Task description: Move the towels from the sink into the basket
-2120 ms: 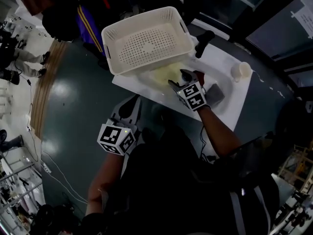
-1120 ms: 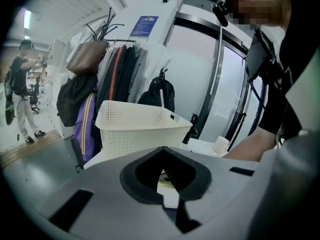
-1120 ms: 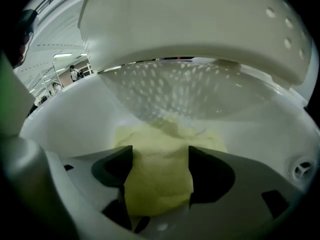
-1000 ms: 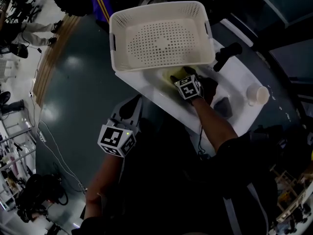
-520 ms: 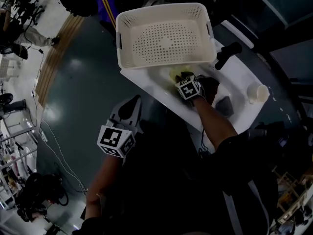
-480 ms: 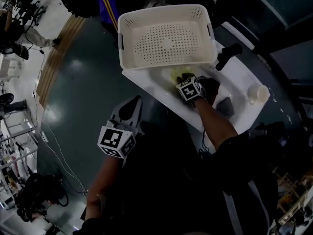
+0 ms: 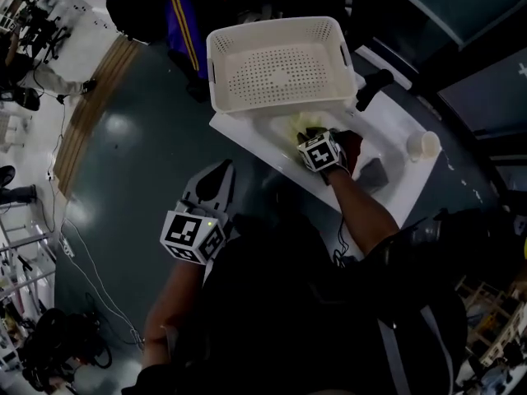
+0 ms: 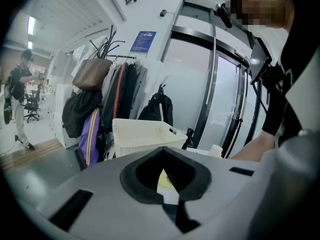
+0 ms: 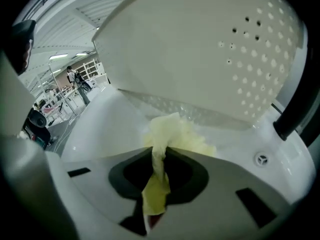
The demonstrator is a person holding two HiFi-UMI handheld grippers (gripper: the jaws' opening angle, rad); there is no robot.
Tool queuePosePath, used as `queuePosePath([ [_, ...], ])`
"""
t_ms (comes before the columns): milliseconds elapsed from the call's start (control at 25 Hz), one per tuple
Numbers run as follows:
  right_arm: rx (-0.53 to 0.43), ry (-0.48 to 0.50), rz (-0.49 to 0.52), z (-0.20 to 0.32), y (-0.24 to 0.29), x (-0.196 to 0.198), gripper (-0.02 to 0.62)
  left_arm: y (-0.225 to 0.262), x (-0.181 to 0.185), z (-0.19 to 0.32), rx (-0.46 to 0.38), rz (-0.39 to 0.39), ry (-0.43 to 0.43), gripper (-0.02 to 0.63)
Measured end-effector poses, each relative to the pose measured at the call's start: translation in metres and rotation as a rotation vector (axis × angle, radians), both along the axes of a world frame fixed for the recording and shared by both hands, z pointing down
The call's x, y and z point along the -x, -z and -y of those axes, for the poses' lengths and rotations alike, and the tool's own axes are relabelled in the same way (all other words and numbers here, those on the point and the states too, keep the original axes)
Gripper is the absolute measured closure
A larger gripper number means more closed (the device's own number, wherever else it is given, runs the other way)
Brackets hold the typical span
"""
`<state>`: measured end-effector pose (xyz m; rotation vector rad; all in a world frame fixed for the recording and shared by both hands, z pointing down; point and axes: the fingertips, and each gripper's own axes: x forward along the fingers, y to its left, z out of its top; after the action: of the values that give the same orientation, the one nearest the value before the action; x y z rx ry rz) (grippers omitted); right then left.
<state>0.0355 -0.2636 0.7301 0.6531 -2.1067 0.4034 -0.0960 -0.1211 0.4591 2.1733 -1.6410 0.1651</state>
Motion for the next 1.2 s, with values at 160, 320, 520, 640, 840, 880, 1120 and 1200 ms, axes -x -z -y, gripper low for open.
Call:
queuePosePath([
  [160, -0.028, -0.04, 0.025, -0.012, 0.033, 0.0, 0.535, 0.009, 0.003, -0.008, -0.038, 0.001, -0.036, 0.603],
  [320, -0.056, -0.043, 0.066, -0.03, 0.068, 0.005, 0.534, 0.015, 0.009, -0.014, -0.066, -0.026, -0.06, 0.603],
  [520, -0.095, -0.035, 0.123, -0.054, 0.115, 0.014, 0.535, 0.027, 0.018, -0.018, -0.098, -0.046, -0.07, 0.603],
  [640, -0.119, -0.037, 0.159, -0.063, 0.144, 0.024, 0.535, 0.032, 0.027, -0.02, -0.111, -0.052, -0.071, 0.603],
  [840, -0.181, -0.014, 0.192, -0.067, 0.187, 0.041, 0.535, 0.043, 0.042, -0.025, -0.152, -0.055, -0.079, 0.603],
  [880, -0.194, -0.013, 0.202, -0.068, 0.197, 0.046, 0.535, 0.045, 0.046, -0.027, -0.157, -0.054, -0.078, 0.603],
  [1120, -0.239, -0.006, 0.262, -0.073, 0.244, 0.071, 0.535, 0.053, 0.072, -0.043, -0.181, -0.04, -0.079, 0.603],
  [1200, -0.251, 0.005, 0.282, -0.076, 0.259, 0.081, 0.535, 0.057, 0.081, -0.045, -0.189, -0.042, -0.074, 0.603],
])
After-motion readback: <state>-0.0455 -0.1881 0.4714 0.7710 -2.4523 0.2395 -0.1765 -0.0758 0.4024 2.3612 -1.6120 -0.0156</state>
